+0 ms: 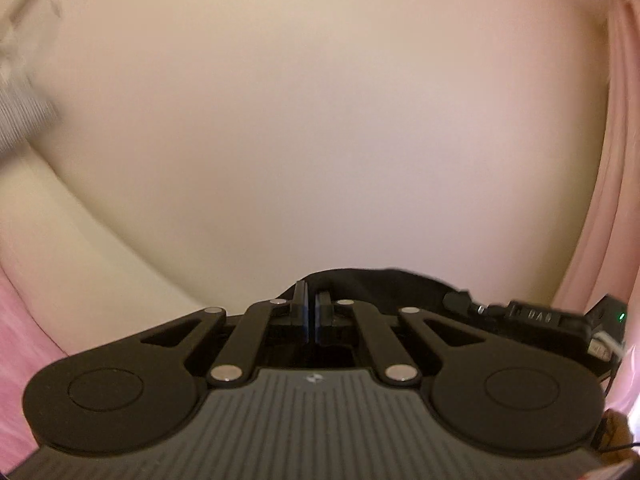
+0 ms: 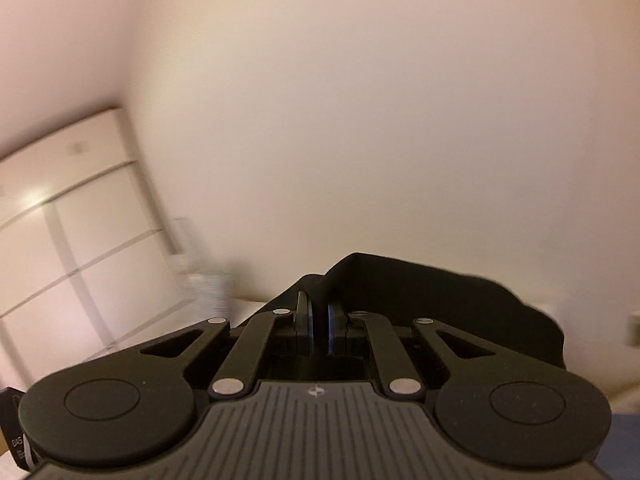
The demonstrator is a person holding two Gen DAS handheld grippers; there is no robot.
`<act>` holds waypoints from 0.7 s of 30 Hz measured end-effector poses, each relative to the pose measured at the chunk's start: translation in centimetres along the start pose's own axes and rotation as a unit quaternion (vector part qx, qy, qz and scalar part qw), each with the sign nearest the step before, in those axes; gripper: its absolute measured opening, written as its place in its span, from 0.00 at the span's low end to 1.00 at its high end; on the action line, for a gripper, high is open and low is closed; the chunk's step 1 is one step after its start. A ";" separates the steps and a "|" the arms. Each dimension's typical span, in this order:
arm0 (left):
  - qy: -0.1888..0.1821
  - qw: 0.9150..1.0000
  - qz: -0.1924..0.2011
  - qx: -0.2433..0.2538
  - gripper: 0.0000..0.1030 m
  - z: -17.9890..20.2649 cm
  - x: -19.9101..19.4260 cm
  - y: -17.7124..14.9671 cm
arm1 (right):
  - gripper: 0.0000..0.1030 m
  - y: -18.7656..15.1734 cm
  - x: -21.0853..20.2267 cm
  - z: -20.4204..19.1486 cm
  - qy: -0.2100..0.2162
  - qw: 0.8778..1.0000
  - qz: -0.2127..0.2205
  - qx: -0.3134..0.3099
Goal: Fold clothes
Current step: 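Lift the black garment with both grippers and carry it onto the bed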
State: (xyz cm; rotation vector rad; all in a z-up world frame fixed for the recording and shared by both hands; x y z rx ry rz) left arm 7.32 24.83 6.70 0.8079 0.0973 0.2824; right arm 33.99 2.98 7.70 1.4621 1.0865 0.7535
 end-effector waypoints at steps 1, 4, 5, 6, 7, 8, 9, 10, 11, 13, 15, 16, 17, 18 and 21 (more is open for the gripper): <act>0.006 1.000 0.027 0.009 0.00 0.2 -3.1 1.7 | 0.08 0.6 0.1 -2.5 0.025 1.000 0.007 -0.007; 0.038 0.994 0.091 0.048 0.00 1.0 -11.5 5.8 | 0.08 2.0 0.6 -10.4 0.097 0.994 0.016 -0.037; 0.054 0.990 0.107 0.068 0.00 1.5 -14.5 7.0 | 0.08 2.5 0.8 -13.0 0.119 0.992 0.016 -0.045; 0.071 0.986 0.123 0.088 0.00 2.1 -17.1 8.1 | 0.08 2.7 1.1 -15.4 0.140 0.989 0.013 -0.049; 0.087 0.981 0.138 0.104 0.00 2.6 -19.8 9.1 | 0.08 2.8 1.3 -17.9 0.162 0.985 0.010 -0.052; 0.100 0.977 0.153 0.112 0.00 2.9 -22.4 9.7 | 0.08 2.9 1.3 -20.5 0.185 0.981 0.011 -0.054; 0.113 0.972 0.168 0.121 0.00 3.3 -25.0 10.4 | 0.08 3.1 1.1 -23.1 0.206 0.977 0.013 -0.058; 0.126 0.966 0.183 0.129 0.00 3.6 -27.6 11.0 | 0.08 3.2 1.0 -25.6 0.227 0.972 0.015 -0.061; 0.139 0.961 0.197 0.136 0.00 3.9 -30.0 11.4 | 0.08 3.2 0.9 -28.3 0.251 0.966 0.014 -0.061; 0.188 0.948 0.217 0.136 0.00 3.5 -34.4 11.6 | 0.08 3.5 0.4 -33.2 0.294 0.954 0.008 -0.063; 0.248 0.931 0.233 0.129 0.00 2.6 -39.0 12.0 | 0.09 2.6 0.5 -38.5 0.342 0.936 -0.021 -0.075; 0.278 0.921 0.241 0.126 0.00 2.2 -41.4 12.2 | 0.10 2.0 0.7 -41.1 0.368 0.925 -0.044 -0.084; 0.313 0.911 0.243 0.118 0.00 1.5 -43.6 12.3 | 0.13 1.3 0.9 -43.7 0.392 0.913 -0.069 -0.091; 0.358 0.899 0.234 0.098 0.01 -0.1 -45.5 12.0 | 0.29 0.4 1.2 -46.1 0.409 0.902 -0.107 -0.092; 0.487 0.855 0.180 0.014 0.01 -5.5 -51.3 9.0 | 0.51 -2.8 1.4 -51.9 0.434 0.876 -0.189 -0.091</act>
Point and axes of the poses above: each gripper's, at about its wrist camera, not at the fingertips, and x roughly the way its jaws point, z to its right, y to its top, the point moved 4 cm from there along x, roughly the way its jaws point, and after that the axes turned 15 degrees about -x, right-handed, at the moved point
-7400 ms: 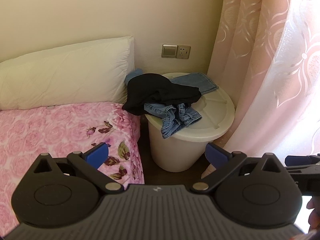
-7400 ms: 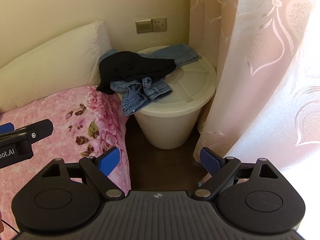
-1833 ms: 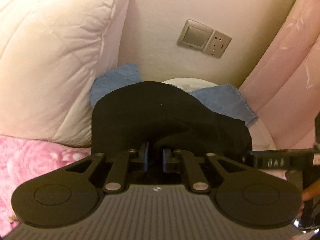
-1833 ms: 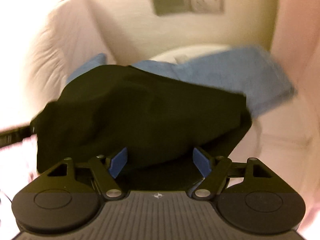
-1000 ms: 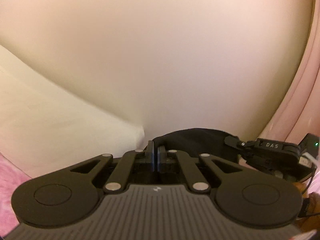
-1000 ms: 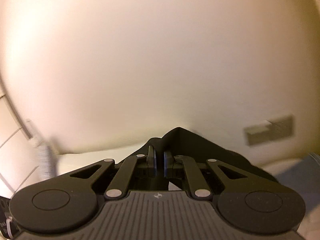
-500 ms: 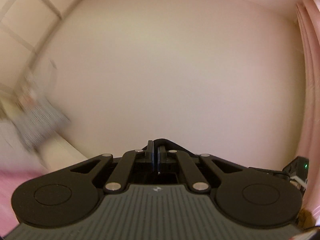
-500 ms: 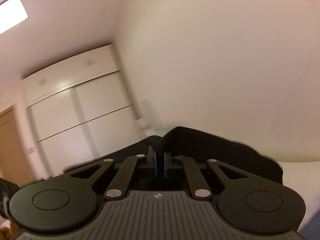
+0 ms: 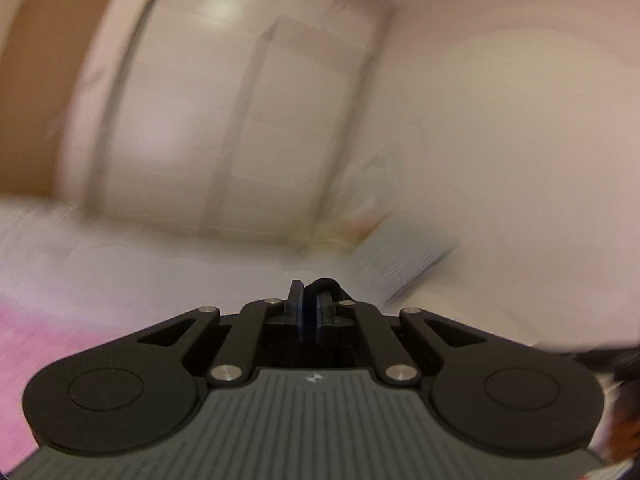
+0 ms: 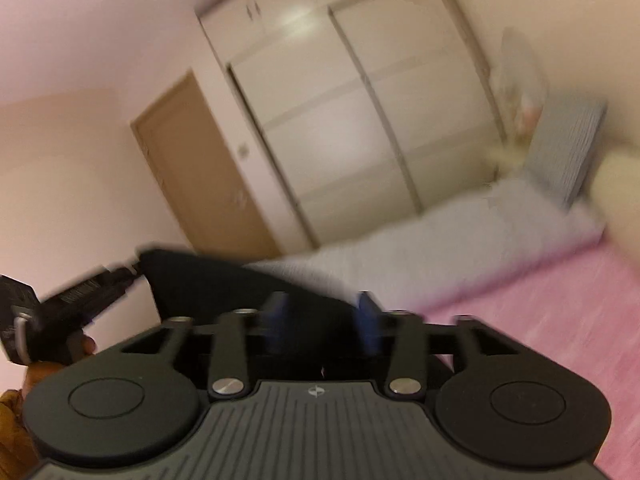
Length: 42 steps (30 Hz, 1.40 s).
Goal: Fold clothes
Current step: 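Lift the black garment with both grippers and carry it onto the bed, then open both grippers and release the black garment onto the bed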
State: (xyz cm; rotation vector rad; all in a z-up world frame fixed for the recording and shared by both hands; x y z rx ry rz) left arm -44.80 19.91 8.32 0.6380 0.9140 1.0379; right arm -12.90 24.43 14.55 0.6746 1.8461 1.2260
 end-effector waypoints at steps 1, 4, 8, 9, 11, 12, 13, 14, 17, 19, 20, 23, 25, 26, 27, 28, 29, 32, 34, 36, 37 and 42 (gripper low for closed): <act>0.048 0.998 -0.031 -0.006 0.01 -2.7 0.1 -1.4 | 0.51 -0.5 1.3 -0.8 0.009 1.000 -0.019 0.005; 0.200 0.973 -0.110 -0.006 0.02 -11.2 -0.5 -6.9 | 0.51 -3.0 3.8 -3.2 0.027 0.997 -0.077 0.015; 0.273 0.946 -0.150 -0.092 0.12 -19.7 -4.7 -11.0 | 0.53 -8.0 5.0 -5.0 0.038 0.989 -0.142 0.017; 0.280 0.942 -0.149 -0.108 0.16 -21.0 -6.0 -11.0 | 0.54 -9.2 5.3 -5.6 0.040 0.987 -0.158 0.017; 0.294 0.938 -0.141 -0.122 0.20 -22.3 -8.5 -11.9 | 0.54 -10.7 6.0 -6.1 0.046 0.982 -0.183 0.015; 0.297 0.936 -0.138 -0.128 0.20 -22.0 -9.3 -12.1 | 0.54 -11.4 6.2 -7.1 0.052 0.980 -0.193 0.011; 0.298 0.935 -0.135 -0.137 0.20 -21.0 -10.2 -12.9 | 0.54 -11.9 6.4 -7.6 0.056 0.978 -0.202 0.006; 0.298 0.934 -0.132 -0.144 0.20 -20.1 -11.1 -13.7 | 0.54 -12.3 6.5 -8.1 0.059 0.976 -0.210 0.001; 0.286 0.937 -0.130 -0.152 0.21 -17.2 -12.8 -14.3 | 0.57 -13.6 6.0 -9.7 0.067 0.971 -0.227 -0.019; 0.275 0.941 -0.134 -0.146 0.23 -14.6 -13.3 -14.4 | 0.57 -14.4 5.0 -10.3 0.071 0.968 -0.239 -0.025; 0.269 0.943 -0.136 -0.141 0.25 -13.5 -13.5 -14.7 | 0.58 -14.7 4.2 -10.2 0.074 0.967 -0.243 -0.028; 0.264 0.945 -0.145 -0.129 0.28 -10.6 -14.5 -16.1 | 0.63 -16.5 2.7 -10.2 0.073 0.963 -0.255 -0.041; 0.263 0.945 -0.151 -0.123 0.31 -9.0 -15.2 -17.1 | 0.63 -18.1 1.9 -10.3 0.069 0.960 -0.267 -0.044; 0.263 0.945 -0.153 -0.121 0.32 -8.3 -15.5 -17.6 | 0.63 -19.0 1.7 -10.3 0.068 0.959 -0.272 -0.045; 0.266 0.944 -0.156 -0.118 0.32 -7.8 -15.8 -18.2 | 0.64 -19.8 1.3 -10.4 0.068 0.957 -0.278 -0.045; 0.270 0.943 -0.158 -0.116 0.32 -7.2 -16.3 -18.8 | 0.64 -20.6 0.9 -10.5 0.067 0.956 -0.284 -0.044; 0.272 0.942 -0.161 -0.114 0.32 -6.7 -16.8 -19.2 | 0.64 -21.4 0.4 -10.6 0.065 0.954 -0.291 -0.043; 0.279 0.940 -0.168 -0.105 0.34 -5.3 -18.0 -20.4 | 0.64 -23.4 -0.9 -11.0 0.063 0.949 -0.308 -0.041; 0.286 0.938 -0.171 -0.100 0.34 -4.8 -18.4 -21.1 | 0.65 -24.3 -1.6 -11.3 0.062 0.947 -0.314 -0.041; 0.288 0.937 -0.173 -0.096 0.36 -4.4 -18.9 -21.6 | 0.66 -25.1 -2.5 -11.4 0.056 0.945 -0.320 -0.041; 0.289 0.937 -0.172 -0.095 0.36 -4.2 -19.2 -21.8 | 0.66 -25.5 -2.9 -11.5 0.053 0.944 -0.323 -0.041; 0.299 0.936 -0.168 -0.080 0.39 -3.7 -20.6 -22.4 | 0.69 -26.8 -4.0 -11.5 0.035 0.941 -0.334 -0.046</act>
Point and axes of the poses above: each gripper's, at about its wrist camera, not at the fingertips, and x roughly the way its jaws point, z to its right, y to its top, the point moved 4 cm from there along x, roughly the way its jaws point, and after that the axes turned 15 degrees about -x, right-handed, at the moved point
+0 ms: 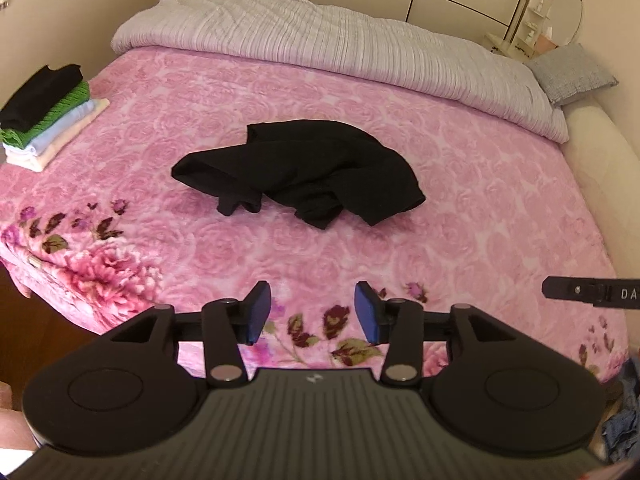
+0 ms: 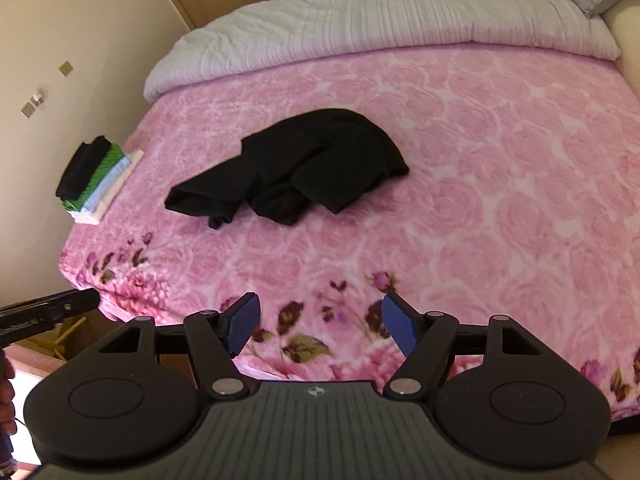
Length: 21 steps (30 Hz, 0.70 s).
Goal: Fold clothes
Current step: 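Open both grippers and release the black garment onto the bed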
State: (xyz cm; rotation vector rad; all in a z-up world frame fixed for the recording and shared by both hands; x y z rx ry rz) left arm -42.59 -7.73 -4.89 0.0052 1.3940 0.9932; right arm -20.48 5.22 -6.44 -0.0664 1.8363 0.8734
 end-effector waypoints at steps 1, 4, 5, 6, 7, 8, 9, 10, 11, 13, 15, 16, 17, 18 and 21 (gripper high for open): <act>0.001 1.000 0.002 0.002 0.39 -0.1 -0.1 -0.1 | 0.69 -0.1 0.0 0.0 -0.003 1.000 -0.002 0.001; 0.005 1.000 0.008 0.012 0.41 -0.6 -0.4 0.2 | 0.71 -0.2 0.3 -0.4 -0.012 1.000 -0.007 -0.003; 0.007 1.000 0.008 0.014 0.42 -0.8 -0.4 0.3 | 0.73 -0.1 0.4 -0.6 -0.016 1.000 -0.008 -0.005; 0.009 1.000 0.010 0.017 0.43 -1.1 -0.4 0.5 | 0.73 -0.1 0.6 -0.7 -0.020 1.000 -0.010 -0.007; 0.011 1.000 0.011 0.019 0.44 -1.4 -0.4 0.6 | 0.73 0.0 0.9 -0.9 -0.023 1.000 -0.013 -0.007; 0.012 1.000 0.010 0.021 0.44 -1.7 -0.2 0.8 | 0.73 0.2 1.2 -1.1 -0.026 1.000 -0.016 -0.008; 0.013 1.000 0.010 0.023 0.45 -2.1 -0.1 1.0 | 0.74 0.3 1.5 -1.4 -0.030 0.999 -0.019 -0.008; 0.015 0.999 0.009 0.027 0.45 -2.6 0.1 1.2 | 0.74 0.4 1.9 -1.6 -0.034 0.999 -0.023 -0.008; 0.016 0.999 0.007 0.030 0.45 -3.1 0.2 1.5 | 0.74 0.6 2.3 -1.9 -0.038 0.999 -0.026 -0.008; 0.016 0.999 0.004 0.037 0.46 -4.0 0.6 2.1 | 0.75 0.9 3.1 -2.5 -0.043 0.999 -0.032 -0.006; 0.014 0.999 0.002 0.042 0.47 -5.1 1.1 2.9 | 0.75 1.3 3.9 -3.3 -0.047 0.998 -0.037 -0.003; 0.013 0.999 0.001 0.045 0.47 -5.7 1.3 3.4 | 0.75 1.5 4.3 -3.8 -0.048 0.998 -0.038 0.000; 0.012 0.999 -0.001 0.048 0.47 -6.2 1.6 3.8 | 0.75 1.8 4.6 -4.3 -0.049 0.998 -0.039 0.002; 0.011 0.999 -0.003 0.052 0.47 -6.7 1.9 4.4 | 0.75 2.0 4.9 -4.7 -0.051 0.998 -0.039 0.002; 0.007 0.998 -0.004 0.068 0.49 -8.1 2.6 6.0 | 0.76 3.1 5.8 -6.2 -0.058 0.998 -0.035 0.009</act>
Point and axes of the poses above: each gripper's, at about its wrist camera, not at the fingertips, and x roughly the way its jaws point, z to its right, y to its top, the point moved 4 cm from there along x, roughly the way its jaws point, and after that the axes turned 15 degrees about -x, right-handed, at the moved point
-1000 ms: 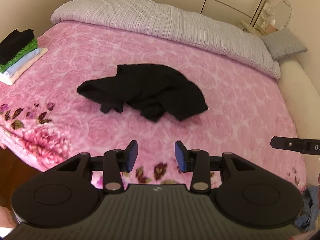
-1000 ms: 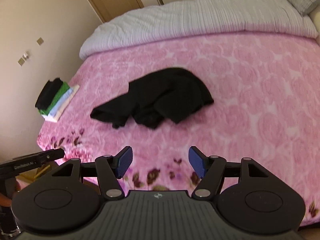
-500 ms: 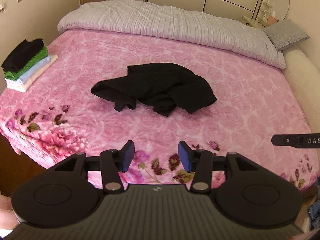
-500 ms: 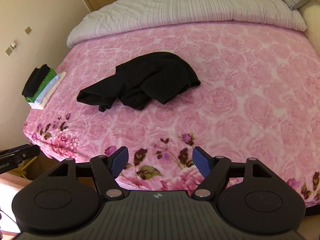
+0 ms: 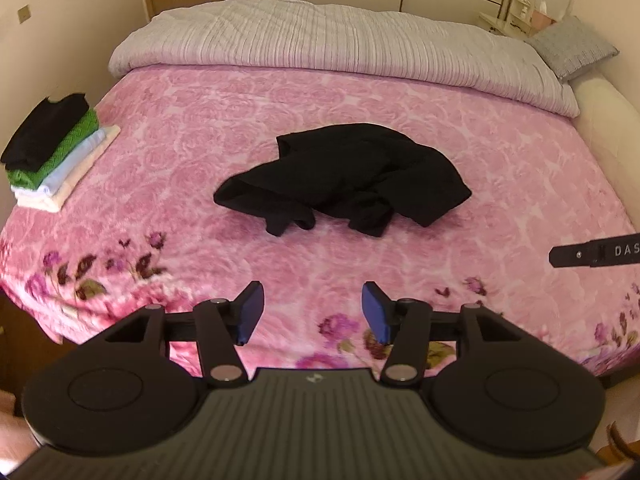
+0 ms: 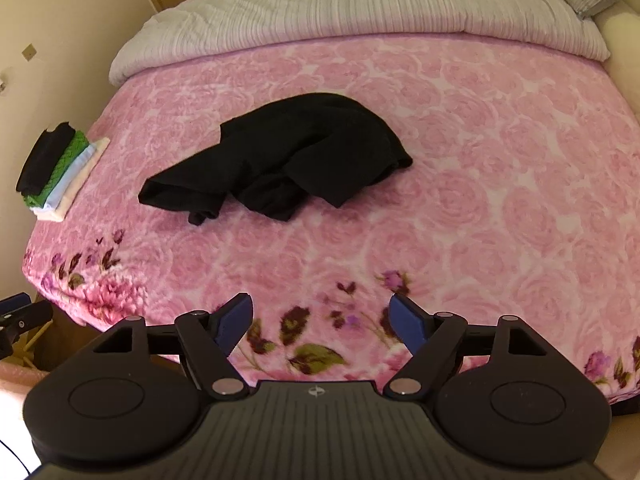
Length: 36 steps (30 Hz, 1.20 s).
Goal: Fold clothes
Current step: 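Open both grippers and release the black garment onto the bed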
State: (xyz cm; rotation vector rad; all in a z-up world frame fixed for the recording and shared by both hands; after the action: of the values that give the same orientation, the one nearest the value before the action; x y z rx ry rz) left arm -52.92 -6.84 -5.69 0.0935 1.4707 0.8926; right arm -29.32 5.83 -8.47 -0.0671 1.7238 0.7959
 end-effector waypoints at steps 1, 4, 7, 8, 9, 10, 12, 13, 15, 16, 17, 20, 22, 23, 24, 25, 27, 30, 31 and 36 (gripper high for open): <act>-0.002 1.000 0.000 0.005 0.49 -0.4 0.2 0.5 | 0.77 0.4 0.2 -0.6 -0.002 1.000 0.002 0.004; -0.010 1.000 0.001 0.020 0.50 -1.8 0.9 2.1 | 0.79 1.3 0.6 -2.2 -0.009 1.000 0.007 0.012; -0.020 0.999 0.001 0.031 0.52 -2.8 1.5 3.3 | 0.79 2.0 1.1 -3.5 -0.016 1.000 0.009 0.022; -0.024 0.999 -0.001 0.035 0.52 -3.2 1.8 3.6 | 0.79 2.1 1.3 -3.8 -0.019 0.999 0.009 0.026; -0.028 0.999 -0.003 0.039 0.53 -3.5 2.1 3.9 | 0.79 2.3 1.4 -4.2 -0.022 0.999 0.009 0.030; -0.032 0.999 -0.005 0.042 0.53 -3.8 2.4 4.1 | 0.79 2.4 1.4 -4.5 -0.026 0.999 0.010 0.034; -0.038 0.998 -0.011 0.047 0.53 -4.3 3.0 4.2 | 0.79 2.6 1.5 -5.1 -0.032 0.999 0.011 0.041; -0.041 0.998 -0.014 0.049 0.53 -4.6 3.4 4.3 | 0.79 2.7 1.5 -5.4 -0.036 0.998 0.012 0.044; -0.045 0.997 -0.022 0.053 0.54 -4.9 4.1 4.4 | 0.80 2.8 1.6 -5.9 -0.041 0.998 0.015 0.049; -0.046 0.997 -0.026 0.054 0.54 -5.0 4.4 4.4 | 0.80 2.9 1.6 -6.1 -0.042 0.998 0.016 0.051; -0.049 0.997 -0.031 0.054 0.54 -5.1 4.8 4.4 | 0.80 2.9 1.8 -6.4 -0.043 0.998 0.015 0.051; -0.059 0.996 -0.040 0.053 0.54 -5.2 5.6 4.5 | 0.81 2.9 2.1 -6.9 -0.045 0.998 0.007 0.052; -0.061 0.996 -0.046 0.052 0.54 -5.1 6.3 4.6 | 0.81 3.0 2.3 -6.9 -0.047 0.997 0.004 0.053; -0.061 0.996 -0.050 0.051 0.54 -5.0 6.8 4.6 | 0.81 3.0 2.5 -6.7 -0.048 0.997 0.002 0.054; -0.061 0.995 -0.054 0.049 0.54 -4.9 7.2 4.6 | 0.81 3.0 2.6 -6.6 -0.049 0.997 -0.001 0.055; -0.061 0.995 -0.058 0.047 0.54 -4.8 7.6 4.7 | 0.81 3.0 2.9 -6.2 -0.049 0.997 -0.004 0.058; -0.061 0.995 -0.065 0.042 0.55 -4.6 8.3 4.7 | 0.82 2.8 3.7 -5.3 -0.049 0.996 -0.015 0.068; -0.053 0.995 -0.073 0.031 0.55 -4.6 9.6 5.0 | 0.81 2.7 5.3 -3.5 -0.047 0.995 -0.034 0.075; -0.046 0.996 -0.076 0.023 0.55 -4.7 10.2 5.2 | 0.81 2.8 5.9 -2.9 -0.046 0.995 -0.040 0.076; -0.023 0.996 -0.087 -0.022 0.56 -4.8 13.0 6.9 | 0.81 4.2 8.5 0.8 -0.036 0.994 -0.064 0.075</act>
State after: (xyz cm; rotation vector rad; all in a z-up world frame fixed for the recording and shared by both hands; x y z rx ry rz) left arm -62.19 3.08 -13.16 -0.0447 1.3926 0.7753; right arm -33.19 12.49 -14.10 -0.0447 1.6876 0.5671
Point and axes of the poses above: each gripper's, at about its wrist camera, not at the fingertips, and x roughly the way its jaws point, z to its right, y to its top, the point moved 4 cm from there along x, roughly the way its jaws point, and after that the axes turned 15 degrees about -x, right-handed, at the moved point
